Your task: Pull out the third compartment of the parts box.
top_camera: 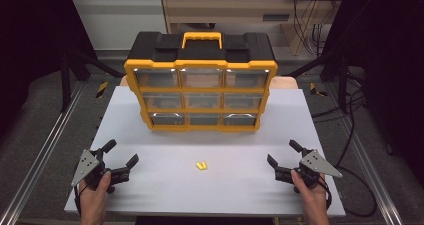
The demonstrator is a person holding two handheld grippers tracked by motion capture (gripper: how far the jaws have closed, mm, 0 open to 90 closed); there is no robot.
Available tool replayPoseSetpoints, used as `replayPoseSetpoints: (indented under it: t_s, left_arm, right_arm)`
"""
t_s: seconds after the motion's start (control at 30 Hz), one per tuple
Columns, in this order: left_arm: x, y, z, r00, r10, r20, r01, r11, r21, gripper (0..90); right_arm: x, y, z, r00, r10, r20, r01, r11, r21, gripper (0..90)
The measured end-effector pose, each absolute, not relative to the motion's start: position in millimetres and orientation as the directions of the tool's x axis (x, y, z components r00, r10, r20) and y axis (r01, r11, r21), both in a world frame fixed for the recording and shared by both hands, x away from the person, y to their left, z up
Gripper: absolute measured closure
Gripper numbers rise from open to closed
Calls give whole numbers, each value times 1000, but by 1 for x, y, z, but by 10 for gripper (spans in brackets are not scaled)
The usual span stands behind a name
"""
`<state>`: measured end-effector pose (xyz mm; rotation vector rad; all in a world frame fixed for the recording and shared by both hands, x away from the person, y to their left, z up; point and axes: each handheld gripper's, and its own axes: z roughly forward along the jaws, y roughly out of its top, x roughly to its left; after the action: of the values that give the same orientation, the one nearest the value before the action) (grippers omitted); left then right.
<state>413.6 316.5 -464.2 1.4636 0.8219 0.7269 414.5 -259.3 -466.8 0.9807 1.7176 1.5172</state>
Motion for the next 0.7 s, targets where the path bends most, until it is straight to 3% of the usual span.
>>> replayPoseSetpoints:
  t_s: [0.4,0.7]
  left_arm:
    - [413,310,-464,552,834,-9,52,-24,998,5]
    - [412,306,-465,547,837,-9,56,-26,998,6]
  right_arm:
    - [412,-261,-464,-472,880,59,151,15,988,54]
    - [415,-245,-456,-393,915,-87,171,166,971,31]
